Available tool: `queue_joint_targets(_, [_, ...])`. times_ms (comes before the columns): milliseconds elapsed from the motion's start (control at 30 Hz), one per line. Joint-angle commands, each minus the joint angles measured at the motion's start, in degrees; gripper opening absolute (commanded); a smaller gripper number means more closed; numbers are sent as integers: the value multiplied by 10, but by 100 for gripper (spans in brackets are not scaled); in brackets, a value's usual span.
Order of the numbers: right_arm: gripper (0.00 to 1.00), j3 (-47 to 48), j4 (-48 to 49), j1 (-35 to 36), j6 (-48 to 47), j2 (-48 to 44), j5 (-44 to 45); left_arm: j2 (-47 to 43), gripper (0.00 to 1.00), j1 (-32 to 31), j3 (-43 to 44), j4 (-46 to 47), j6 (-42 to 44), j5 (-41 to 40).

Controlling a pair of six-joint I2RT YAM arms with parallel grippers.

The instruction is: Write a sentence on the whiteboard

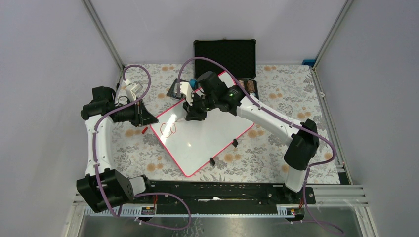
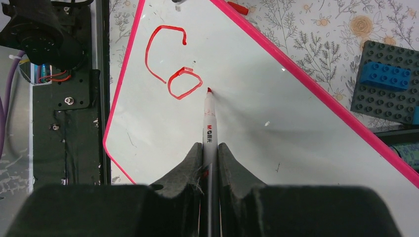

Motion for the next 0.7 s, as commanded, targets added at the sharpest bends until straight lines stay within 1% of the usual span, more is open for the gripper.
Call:
queue_joint_targets(0, [0,23,13,6,-7,6,26,1,0,0,-7,13,9,2])
queue_joint_targets(200, [0,10,10,6,-14,-4,35,4,0,1,-6,14,8,1])
queue_joint_targets(667, [0,-41,-1,7,-28,-32,11,7,0,1,-6,14,9,2])
